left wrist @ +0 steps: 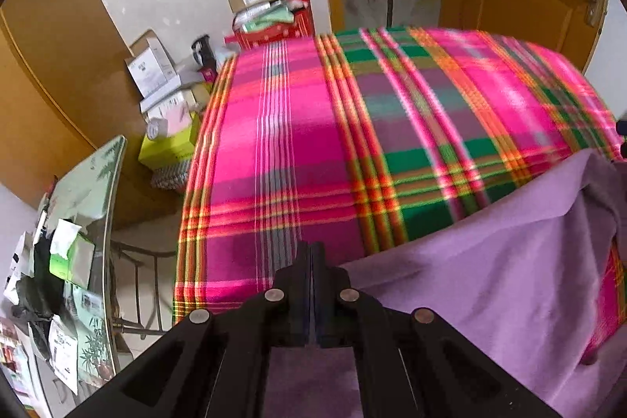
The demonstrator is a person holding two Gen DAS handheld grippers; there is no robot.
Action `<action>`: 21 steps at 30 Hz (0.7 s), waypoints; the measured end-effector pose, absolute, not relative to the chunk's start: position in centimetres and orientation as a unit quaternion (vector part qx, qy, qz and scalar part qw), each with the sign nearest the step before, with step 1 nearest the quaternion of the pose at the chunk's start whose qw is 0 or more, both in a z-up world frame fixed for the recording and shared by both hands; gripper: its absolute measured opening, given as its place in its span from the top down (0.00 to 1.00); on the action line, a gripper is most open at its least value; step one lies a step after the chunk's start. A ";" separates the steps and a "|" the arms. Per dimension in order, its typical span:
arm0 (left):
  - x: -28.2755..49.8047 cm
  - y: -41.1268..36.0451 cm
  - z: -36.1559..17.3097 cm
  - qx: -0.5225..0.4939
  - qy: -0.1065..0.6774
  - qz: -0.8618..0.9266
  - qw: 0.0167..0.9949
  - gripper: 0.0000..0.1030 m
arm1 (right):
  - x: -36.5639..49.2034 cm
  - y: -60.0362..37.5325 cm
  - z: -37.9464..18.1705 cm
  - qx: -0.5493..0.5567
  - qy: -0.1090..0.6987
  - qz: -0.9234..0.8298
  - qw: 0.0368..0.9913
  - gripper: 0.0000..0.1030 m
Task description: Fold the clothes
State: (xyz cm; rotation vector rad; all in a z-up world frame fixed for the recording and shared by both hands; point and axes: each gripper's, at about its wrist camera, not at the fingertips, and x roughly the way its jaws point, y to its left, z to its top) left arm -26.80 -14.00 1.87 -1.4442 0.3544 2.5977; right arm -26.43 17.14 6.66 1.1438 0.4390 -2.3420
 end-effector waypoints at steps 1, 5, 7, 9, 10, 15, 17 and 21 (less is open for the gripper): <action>-26.4 -13.4 2.2 -0.477 0.123 0.866 0.080 0.98 | -25.7 17.3 6.8 0.413 0.165 -0.861 0.246 0.68; -24.5 -10.4 2.6 -0.469 0.154 0.862 0.113 0.98 | -22.3 18.7 7.0 0.405 0.155 -0.869 0.239 0.68; -24.2 -9.0 2.4 -0.467 0.164 0.859 0.128 0.98 | -20.6 19.2 6.9 0.401 0.147 -0.873 0.237 0.67; -24.3 -7.8 1.8 -0.471 0.173 0.854 0.138 0.98 | -18.3 19.3 6.6 0.392 0.154 -0.877 0.232 0.67; -24.2 -7.3 1.6 -0.472 0.177 0.852 0.140 0.98 | -17.1 19.2 6.3 0.388 0.163 -0.877 0.234 0.66; -24.9 -6.1 0.0 -0.483 0.183 0.844 0.143 0.98 | -12.1 18.3 3.3 0.384 0.266 -0.857 0.220 0.66; -25.3 -5.8 -0.6 -0.488 0.190 0.840 0.143 0.97 | -10.5 18.4 1.9 0.392 0.294 -0.845 0.215 0.66; -25.7 -5.0 -1.4 -0.492 0.203 0.835 0.142 0.97 | -9.8 19.7 0.7 0.418 0.272 -0.841 0.211 0.66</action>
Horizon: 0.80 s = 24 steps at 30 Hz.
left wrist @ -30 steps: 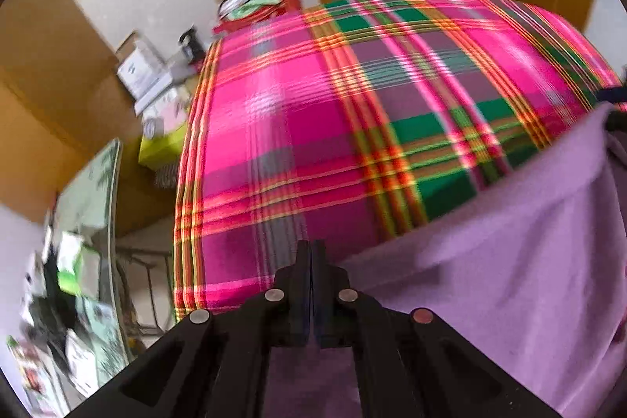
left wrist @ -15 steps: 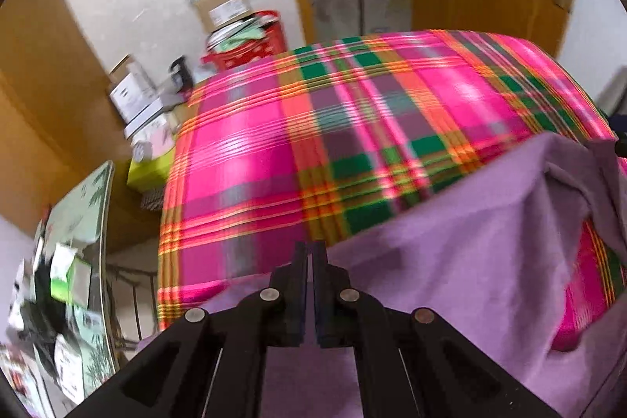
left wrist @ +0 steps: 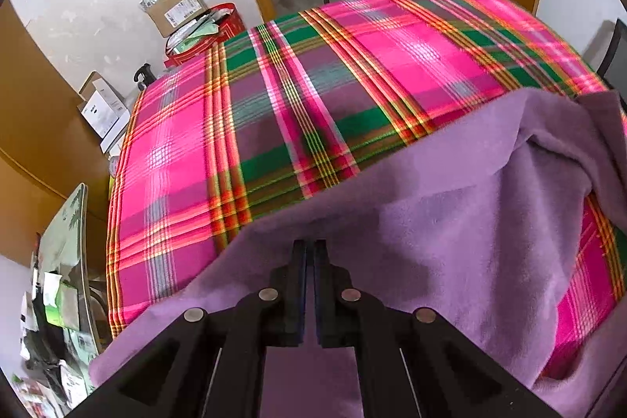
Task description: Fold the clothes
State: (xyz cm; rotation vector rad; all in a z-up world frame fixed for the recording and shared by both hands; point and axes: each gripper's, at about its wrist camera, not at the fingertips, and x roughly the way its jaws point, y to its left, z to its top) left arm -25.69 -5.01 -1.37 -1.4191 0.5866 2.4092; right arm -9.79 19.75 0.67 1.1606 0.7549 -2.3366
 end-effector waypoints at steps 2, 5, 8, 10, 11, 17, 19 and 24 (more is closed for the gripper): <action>-26.0 -4.8 -1.5 -0.492 0.203 0.835 0.140 0.97 | -9.5 20.0 0.3 0.418 0.270 -0.842 0.207 0.65; -26.4 -4.4 -1.5 -0.494 0.199 0.836 0.134 0.97 | -9.0 20.2 0.0 0.410 0.277 -0.845 0.203 0.59; -26.6 -3.8 -1.6 -0.493 0.203 0.836 0.130 0.97 | -8.7 20.1 -0.5 0.406 0.287 -0.843 0.205 0.56; -26.6 -3.5 -1.7 -0.492 0.202 0.837 0.129 0.97 | -8.6 20.1 -0.7 0.403 0.287 -0.844 0.208 0.56; -26.7 -3.4 -1.7 -0.492 0.200 0.838 0.128 0.97 | -8.6 20.1 -0.7 0.402 0.286 -0.844 0.209 0.55; -26.8 -2.9 -1.8 -0.490 0.204 0.838 0.125 0.97 | -8.3 20.1 -0.7 0.406 0.277 -0.844 0.213 0.54; -26.9 -2.7 -1.8 -0.490 0.203 0.838 0.125 0.97 | -8.3 20.2 -0.8 0.401 0.276 -0.847 0.214 0.54; -27.0 -1.8 -1.9 -0.487 0.210 0.840 0.120 0.97 | -8.9 20.6 -0.9 0.391 0.266 -0.856 0.211 0.51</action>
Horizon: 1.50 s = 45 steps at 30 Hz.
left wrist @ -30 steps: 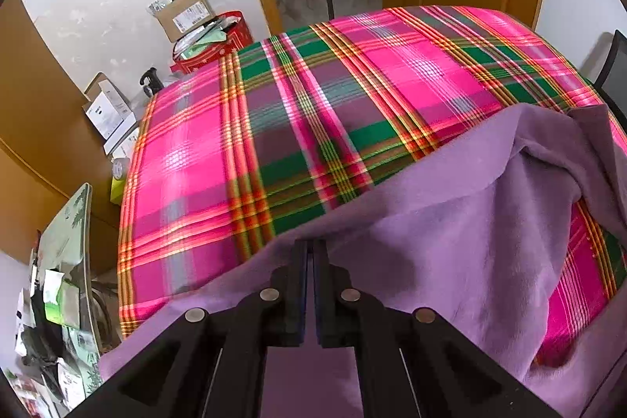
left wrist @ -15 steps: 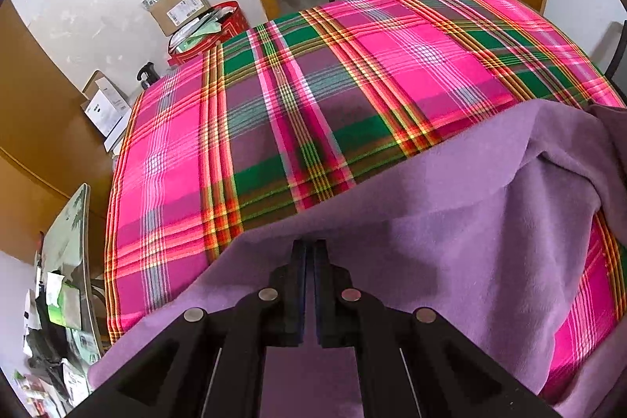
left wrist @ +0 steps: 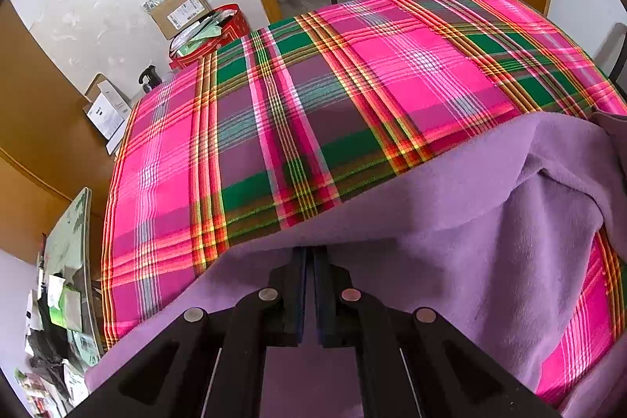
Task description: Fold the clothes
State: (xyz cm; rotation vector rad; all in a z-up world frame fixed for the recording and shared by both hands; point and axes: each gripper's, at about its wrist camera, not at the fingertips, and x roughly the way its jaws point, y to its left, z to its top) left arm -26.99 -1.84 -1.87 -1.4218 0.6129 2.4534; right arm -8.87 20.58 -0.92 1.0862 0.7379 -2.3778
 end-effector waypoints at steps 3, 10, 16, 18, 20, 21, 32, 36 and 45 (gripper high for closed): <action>-27.0 -1.3 -1.8 -0.484 0.207 0.841 0.122 0.97 | -9.6 21.1 -0.9 0.392 0.253 -0.862 0.199 0.52; -27.1 -0.6 -1.6 -0.480 0.194 0.844 0.141 0.99 | -12.1 22.7 0.2 0.382 0.224 -0.879 0.176 0.89; -27.7 -0.6 -1.2 -0.473 0.181 0.852 0.134 1.00 | -15.2 26.5 4.1 0.349 0.148 -0.916 0.132 0.90; -28.1 -0.9 -1.0 -0.473 0.169 0.855 0.128 1.00 | -16.6 27.6 6.0 0.332 0.124 -0.928 0.117 0.91; -28.4 -1.2 -0.7 -0.473 0.155 0.858 0.124 1.00 | -17.6 28.6 7.7 0.317 0.101 -0.937 0.106 0.91; -28.5 -1.3 -0.6 -0.473 0.152 0.859 0.123 1.00 | -18.2 29.1 8.5 0.310 0.088 -0.941 0.101 0.91; -29.5 -1.5 -0.2 -0.467 0.138 0.866 0.111 1.00 | -23.5 30.9 12.0 0.302 0.080 -0.950 0.010 0.91; -30.6 -1.6 -1.2 -0.477 0.129 0.863 0.102 1.00 | -26.6 30.6 10.8 0.314 0.109 -0.943 -0.033 0.91; -30.4 -1.6 -1.6 -0.478 0.142 0.860 0.111 1.00 | -31.7 29.2 5.1 0.375 0.167 -0.908 -0.080 0.91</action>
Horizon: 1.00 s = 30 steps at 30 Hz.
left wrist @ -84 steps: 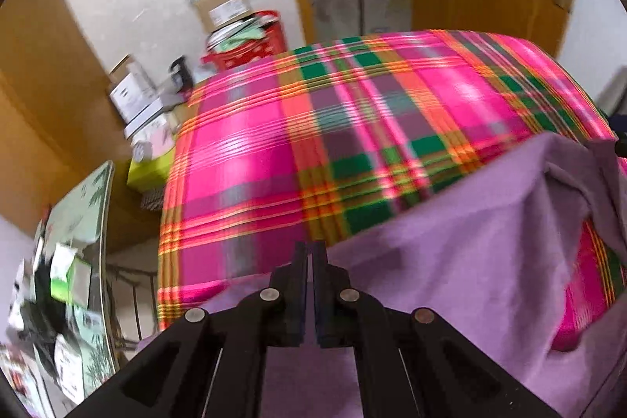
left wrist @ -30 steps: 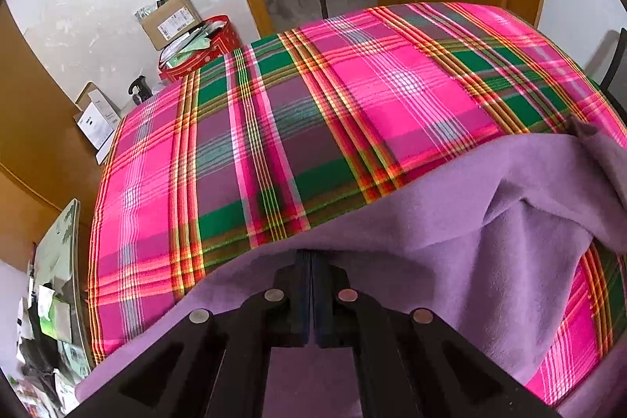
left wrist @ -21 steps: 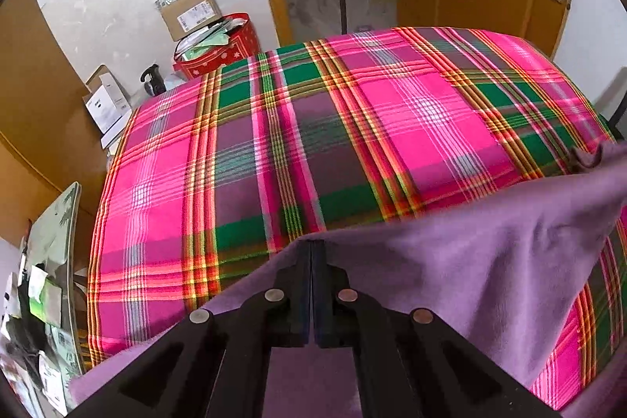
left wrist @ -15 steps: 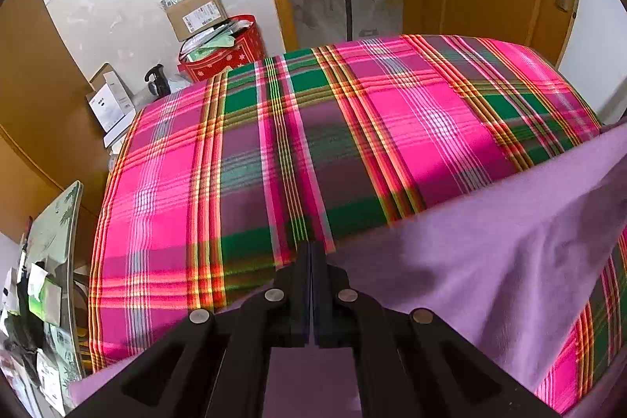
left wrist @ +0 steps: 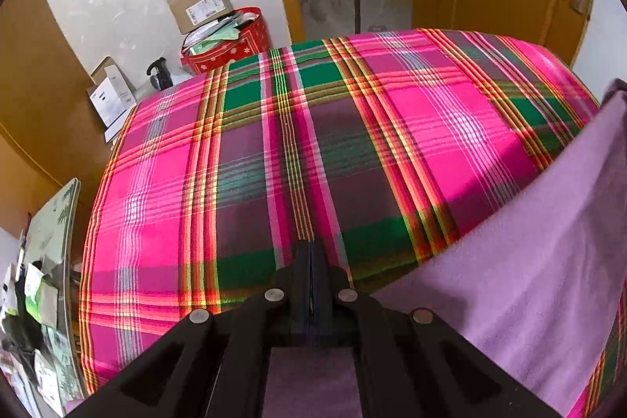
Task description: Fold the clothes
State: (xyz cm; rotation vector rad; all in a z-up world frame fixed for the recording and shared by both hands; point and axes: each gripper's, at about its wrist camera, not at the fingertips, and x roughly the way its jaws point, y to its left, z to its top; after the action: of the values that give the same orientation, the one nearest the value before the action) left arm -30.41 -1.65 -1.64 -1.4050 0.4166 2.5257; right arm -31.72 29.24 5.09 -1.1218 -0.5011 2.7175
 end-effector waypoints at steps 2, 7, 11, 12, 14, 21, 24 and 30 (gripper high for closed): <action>-29.9 -1.9 -1.2 -0.473 0.143 0.862 0.114 1.00 | -32.0 29.2 4.5 -0.383 -0.175 0.904 0.080 0.90; -28.0 -1.8 0.7 -0.457 0.124 0.870 0.135 1.00 | -31.7 32.3 5.4 -0.386 -0.065 0.920 0.030 0.86; -26.0 -0.6 1.9 -0.449 0.116 0.871 0.162 0.99 | -30.2 34.9 6.4 -0.374 0.004 0.927 -0.008 0.79; -25.3 -0.1 2.3 -0.447 0.115 0.871 0.171 0.99 | -29.9 35.3 6.4 -0.371 0.008 0.929 -0.011 0.79; -24.3 0.9 2.6 -0.445 0.111 0.868 0.189 0.99 | -29.5 35.9 6.1 -0.369 0.016 0.929 -0.014 0.75; -21.1 5.0 2.8 -0.447 0.115 0.853 0.243 0.99 | -29.1 37.8 5.0 -0.368 0.068 0.927 -0.030 0.66; -20.6 6.6 2.1 -0.457 0.120 0.843 0.256 0.99 | -29.1 38.9 4.4 -0.369 0.095 0.924 -0.032 0.65; -20.3 8.8 1.3 -0.481 0.092 0.828 0.273 0.99 | -30.1 38.7 1.2 -0.414 0.131 0.897 -0.086 0.60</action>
State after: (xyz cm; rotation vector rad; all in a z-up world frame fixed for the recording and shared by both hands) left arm -20.32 8.77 1.26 -1.2945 0.2475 2.2269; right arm -30.12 38.75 1.17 -1.3758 0.4365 2.9820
